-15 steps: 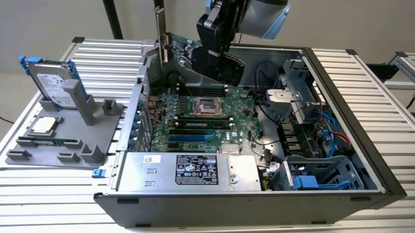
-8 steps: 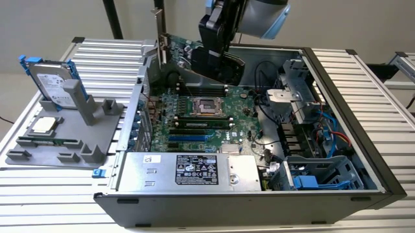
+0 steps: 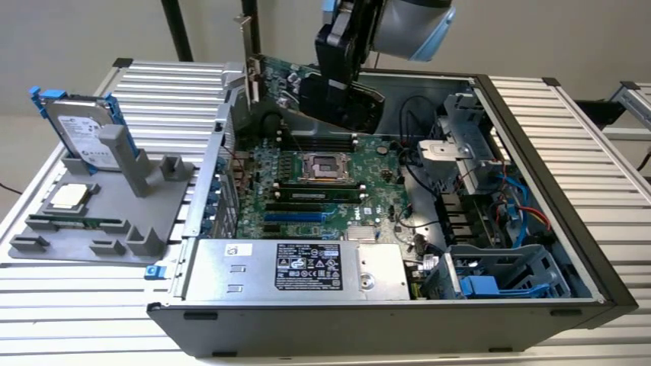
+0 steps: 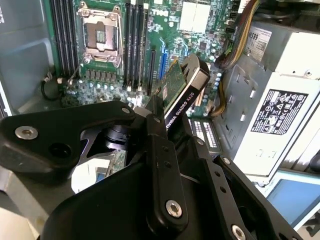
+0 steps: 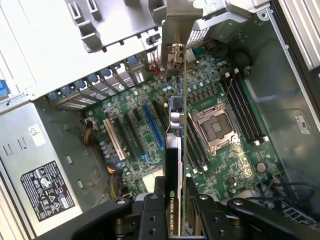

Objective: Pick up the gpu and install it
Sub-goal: 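Insert the gpu into the slot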

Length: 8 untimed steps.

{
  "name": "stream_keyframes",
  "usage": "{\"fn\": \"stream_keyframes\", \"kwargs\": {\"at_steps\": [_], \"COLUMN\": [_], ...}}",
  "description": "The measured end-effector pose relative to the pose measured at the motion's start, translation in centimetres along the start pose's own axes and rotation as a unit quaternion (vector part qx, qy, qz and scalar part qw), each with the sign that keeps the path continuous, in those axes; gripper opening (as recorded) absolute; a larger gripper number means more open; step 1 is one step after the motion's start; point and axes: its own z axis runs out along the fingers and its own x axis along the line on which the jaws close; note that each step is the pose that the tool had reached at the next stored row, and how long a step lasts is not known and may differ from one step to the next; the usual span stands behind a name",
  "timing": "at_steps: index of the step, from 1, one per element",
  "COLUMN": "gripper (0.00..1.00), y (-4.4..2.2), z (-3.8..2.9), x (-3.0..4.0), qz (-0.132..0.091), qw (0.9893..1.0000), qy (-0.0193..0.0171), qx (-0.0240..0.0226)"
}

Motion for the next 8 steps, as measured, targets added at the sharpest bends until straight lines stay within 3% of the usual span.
{"fn": "stream_keyframes", "kwargs": {"at_steps": [8], "gripper": [0.00], "y": [-0.03], "z": [-0.01], "x": [-0.01], "qz": [-0.033], "qw": [0.9994], "qy": [0.0021], "qx": [-0.0008]}}
